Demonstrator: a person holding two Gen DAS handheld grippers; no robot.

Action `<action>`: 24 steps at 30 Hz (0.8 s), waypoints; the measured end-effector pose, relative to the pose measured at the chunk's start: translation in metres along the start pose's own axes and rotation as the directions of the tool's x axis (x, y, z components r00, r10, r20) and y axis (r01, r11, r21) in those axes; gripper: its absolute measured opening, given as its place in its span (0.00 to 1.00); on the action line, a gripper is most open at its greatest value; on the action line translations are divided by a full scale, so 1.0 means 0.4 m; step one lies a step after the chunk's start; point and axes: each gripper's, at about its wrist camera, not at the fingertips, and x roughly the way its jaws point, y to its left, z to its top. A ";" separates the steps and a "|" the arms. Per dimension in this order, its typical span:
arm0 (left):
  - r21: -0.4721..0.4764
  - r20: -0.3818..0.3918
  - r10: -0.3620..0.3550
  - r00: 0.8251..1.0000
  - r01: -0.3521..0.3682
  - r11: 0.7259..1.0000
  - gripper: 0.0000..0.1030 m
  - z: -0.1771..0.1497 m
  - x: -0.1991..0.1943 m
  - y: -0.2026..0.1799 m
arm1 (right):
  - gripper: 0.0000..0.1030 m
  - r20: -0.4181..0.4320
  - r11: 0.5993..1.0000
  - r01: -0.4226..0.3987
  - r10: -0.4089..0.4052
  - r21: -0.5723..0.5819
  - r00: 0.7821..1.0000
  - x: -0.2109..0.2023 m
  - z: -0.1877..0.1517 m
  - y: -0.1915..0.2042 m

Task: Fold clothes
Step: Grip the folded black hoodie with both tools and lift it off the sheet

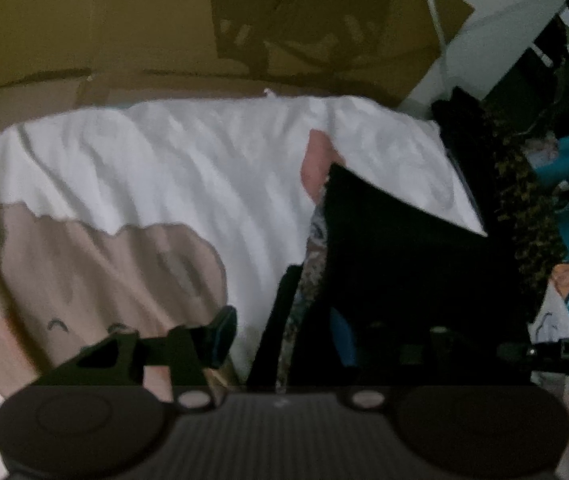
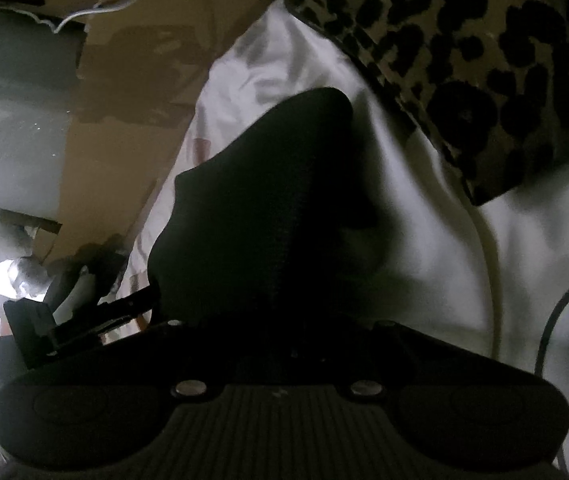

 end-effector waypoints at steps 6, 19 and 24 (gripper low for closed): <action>-0.027 0.046 0.003 0.999 -0.002 1.000 0.68 0.017 -0.044 0.030 | 0.06 -0.004 1.000 0.007 -0.007 -0.001 1.000 -0.007 -0.002 0.008; -0.144 -0.005 -0.140 0.990 0.137 0.980 0.71 0.015 0.033 0.041 | 0.06 -0.025 1.000 0.010 -0.010 0.003 1.000 -0.004 0.002 0.016; -0.078 -0.048 -0.151 0.987 0.147 0.986 0.70 0.015 0.068 0.010 | 0.06 -0.036 1.000 0.010 -0.010 0.006 0.999 0.000 0.003 0.008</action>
